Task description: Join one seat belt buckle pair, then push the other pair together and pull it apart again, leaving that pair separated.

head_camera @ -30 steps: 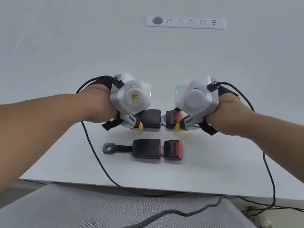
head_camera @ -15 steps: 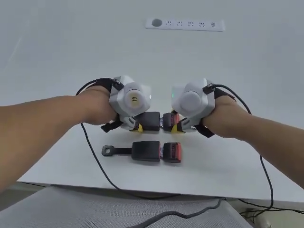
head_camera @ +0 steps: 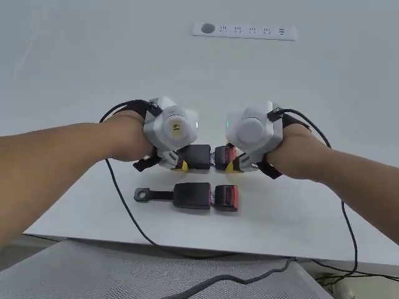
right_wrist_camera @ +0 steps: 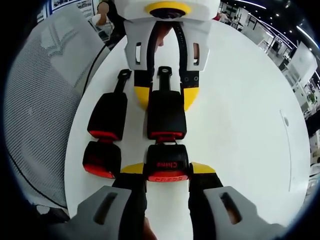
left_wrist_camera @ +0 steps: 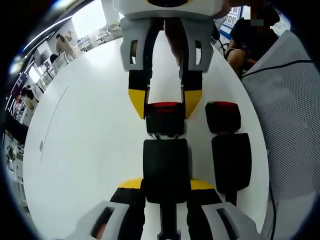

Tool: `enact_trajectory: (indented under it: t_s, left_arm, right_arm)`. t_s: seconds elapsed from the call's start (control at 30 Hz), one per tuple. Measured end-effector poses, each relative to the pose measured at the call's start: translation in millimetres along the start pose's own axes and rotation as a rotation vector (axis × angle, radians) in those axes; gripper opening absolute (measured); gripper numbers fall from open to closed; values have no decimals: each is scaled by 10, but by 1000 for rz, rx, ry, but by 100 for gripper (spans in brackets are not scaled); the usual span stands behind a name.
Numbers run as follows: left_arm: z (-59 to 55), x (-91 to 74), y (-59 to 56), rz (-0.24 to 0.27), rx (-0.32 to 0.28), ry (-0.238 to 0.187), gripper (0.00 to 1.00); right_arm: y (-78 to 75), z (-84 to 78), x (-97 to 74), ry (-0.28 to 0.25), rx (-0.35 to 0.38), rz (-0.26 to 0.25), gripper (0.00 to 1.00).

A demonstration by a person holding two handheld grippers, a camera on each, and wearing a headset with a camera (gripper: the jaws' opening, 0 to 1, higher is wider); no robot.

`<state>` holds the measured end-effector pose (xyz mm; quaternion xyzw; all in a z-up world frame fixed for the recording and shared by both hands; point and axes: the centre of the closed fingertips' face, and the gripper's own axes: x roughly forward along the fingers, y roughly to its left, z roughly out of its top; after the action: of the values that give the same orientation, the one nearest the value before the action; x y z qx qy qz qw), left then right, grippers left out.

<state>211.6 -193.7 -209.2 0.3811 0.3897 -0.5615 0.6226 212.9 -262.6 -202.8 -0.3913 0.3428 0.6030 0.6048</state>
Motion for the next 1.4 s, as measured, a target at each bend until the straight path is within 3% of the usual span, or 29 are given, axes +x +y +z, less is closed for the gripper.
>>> enact_trajectory:
  t_s: [0.57,0.73,0.83,1.0,1.4]
  left_arm:
    - [-11,-10,-2,6,-15,-26,32]
    - [-10,-2,2,7,-14,-26,32]
    - [-19,7,14,7,-13,-24,32]
    - [-25,6,6,12,-9,-22,32]
    - [-23,3,-6,21,-10,-20,32]
  right_arm:
    - [-28,-152,7,20,0,12,31]
    - [7,-153,-76,22,5,7,31]
    - [-20,-275,-32,23,19,3,31]
    - [-27,-427,-148,45,50,-9,31]
    - [31,-771,-347,95,20,-1,32]
